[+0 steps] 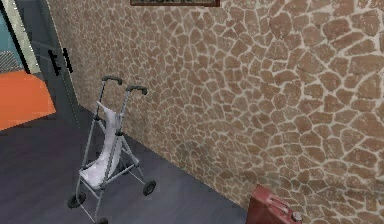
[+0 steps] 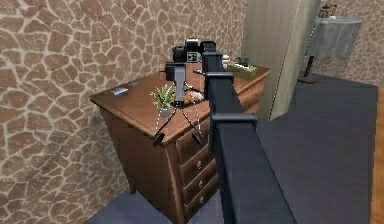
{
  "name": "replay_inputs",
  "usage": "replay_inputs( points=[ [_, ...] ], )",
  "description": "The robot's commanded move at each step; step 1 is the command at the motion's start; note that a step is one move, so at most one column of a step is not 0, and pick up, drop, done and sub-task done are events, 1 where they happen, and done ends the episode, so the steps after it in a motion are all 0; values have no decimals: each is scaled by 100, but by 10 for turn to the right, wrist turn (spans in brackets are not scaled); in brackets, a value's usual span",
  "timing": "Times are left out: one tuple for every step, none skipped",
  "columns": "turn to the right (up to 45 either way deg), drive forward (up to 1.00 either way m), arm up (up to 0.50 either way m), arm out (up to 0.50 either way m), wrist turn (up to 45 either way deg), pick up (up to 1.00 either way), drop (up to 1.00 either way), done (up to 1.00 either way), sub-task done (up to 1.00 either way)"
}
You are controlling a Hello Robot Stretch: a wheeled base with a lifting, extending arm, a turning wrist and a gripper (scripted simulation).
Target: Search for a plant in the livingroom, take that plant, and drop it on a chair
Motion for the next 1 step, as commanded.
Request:
replay_inputs(
  points=[
    [0, 0, 0, 0, 450, 0, 0, 0, 0]
  ],
)
